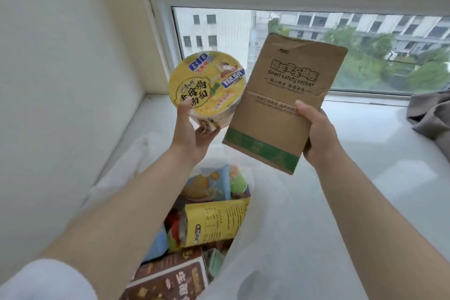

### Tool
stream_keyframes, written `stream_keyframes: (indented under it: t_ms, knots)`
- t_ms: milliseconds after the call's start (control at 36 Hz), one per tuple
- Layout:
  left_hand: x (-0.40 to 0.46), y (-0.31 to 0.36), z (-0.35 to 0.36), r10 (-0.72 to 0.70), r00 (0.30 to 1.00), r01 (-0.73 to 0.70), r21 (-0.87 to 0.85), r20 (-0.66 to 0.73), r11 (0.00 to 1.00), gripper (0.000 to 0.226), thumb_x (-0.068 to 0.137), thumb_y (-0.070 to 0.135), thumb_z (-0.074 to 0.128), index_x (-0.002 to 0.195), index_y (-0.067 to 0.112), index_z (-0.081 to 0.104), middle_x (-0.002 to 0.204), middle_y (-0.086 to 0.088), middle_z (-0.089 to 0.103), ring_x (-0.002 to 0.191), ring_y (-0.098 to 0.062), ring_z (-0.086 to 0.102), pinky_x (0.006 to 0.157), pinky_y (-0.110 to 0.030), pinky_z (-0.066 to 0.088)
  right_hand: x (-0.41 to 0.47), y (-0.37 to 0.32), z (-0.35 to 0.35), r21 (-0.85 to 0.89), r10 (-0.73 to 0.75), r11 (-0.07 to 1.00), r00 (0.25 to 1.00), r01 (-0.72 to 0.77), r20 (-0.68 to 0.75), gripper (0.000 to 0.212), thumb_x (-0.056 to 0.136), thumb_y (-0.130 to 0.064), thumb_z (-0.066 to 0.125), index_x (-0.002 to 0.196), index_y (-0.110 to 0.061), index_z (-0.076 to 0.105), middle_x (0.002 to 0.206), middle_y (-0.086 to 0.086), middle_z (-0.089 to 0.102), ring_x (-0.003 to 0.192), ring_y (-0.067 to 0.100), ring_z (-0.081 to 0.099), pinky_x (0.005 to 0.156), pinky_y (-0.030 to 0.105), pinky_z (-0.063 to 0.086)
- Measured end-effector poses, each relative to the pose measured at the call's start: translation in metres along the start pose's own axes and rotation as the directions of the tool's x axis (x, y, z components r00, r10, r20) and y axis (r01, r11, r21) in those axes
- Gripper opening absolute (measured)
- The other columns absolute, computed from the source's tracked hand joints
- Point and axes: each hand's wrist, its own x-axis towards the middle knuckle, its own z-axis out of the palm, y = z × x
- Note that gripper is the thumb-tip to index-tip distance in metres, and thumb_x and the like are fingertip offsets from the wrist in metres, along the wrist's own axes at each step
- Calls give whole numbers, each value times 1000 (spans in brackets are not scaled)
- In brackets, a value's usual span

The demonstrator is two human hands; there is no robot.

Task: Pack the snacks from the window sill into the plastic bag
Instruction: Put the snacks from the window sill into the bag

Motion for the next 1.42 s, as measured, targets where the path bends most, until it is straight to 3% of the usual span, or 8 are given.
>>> stream_keyframes:
  t_ms: [389,583,722,806,1056,1250,1361,1417]
  knots:
    - [-114,21,-105,186,982,-180,548,44,817,87,51,41,83,126,42,40,116,-1,58,106,-18,61,82,-37,54,-92,32,22,-325,-155,940,980,107,-127,37,83,-27,68,116,-19,51,111,0,63,100,25,62,78,40,55]
    - [-133,17,-119,320,925,-286,929,204,234,89,62,31,84,116,76,28,138,3,24,127,-21,37,103,-41,43,-117,37,32,-637,-319,753,939,167,-130,35,82,-34,70,107,-29,45,101,-7,56,96,21,55,80,38,50]
    - [-143,5,-122,182,918,-285,905,352,-315,95,62,45,79,133,65,19,145,-1,0,139,-23,1,108,-41,37,-129,48,35,-723,-370,670,920,169,-128,38,79,-39,71,107,-29,47,107,-3,58,97,20,56,83,41,52]
    - [-149,-13,-125,71,919,-311,823,388,-476,93,64,50,73,137,62,15,142,-3,-5,136,-25,-7,105,-37,38,-134,55,38,-738,-394,655,907,164,-148,43,78,-38,71,113,-26,48,109,-2,56,98,18,55,82,39,52]
    - [-142,-16,-122,-3,948,-287,851,318,-441,94,64,60,69,137,60,10,141,-3,-7,139,-27,-8,109,-40,35,-141,82,63,-780,-420,597,901,186,-107,52,81,-34,71,123,-19,45,114,-2,48,96,10,47,77,25,46]
    - [-143,1,-111,-120,967,-244,948,223,-204,53,85,71,35,136,53,34,147,5,7,142,-23,7,115,-42,23,-151,103,98,-885,-485,428,873,180,-57,51,80,-40,66,123,-22,44,112,-4,52,89,17,55,79,31,45]
    - [-136,21,-103,110,970,-211,976,216,-50,37,91,57,42,120,37,56,126,3,49,114,-19,50,90,-34,44,-151,106,111,-909,-480,375,877,180,-25,49,83,-39,63,124,-21,43,114,-2,49,94,21,55,85,37,48]
    - [-128,30,-106,305,914,-226,960,267,-164,30,91,44,52,116,31,59,124,3,53,113,-18,50,91,-33,42,-153,109,110,-915,-477,358,879,183,-11,49,83,-40,62,125,-22,42,115,-2,47,95,21,54,86,38,47]
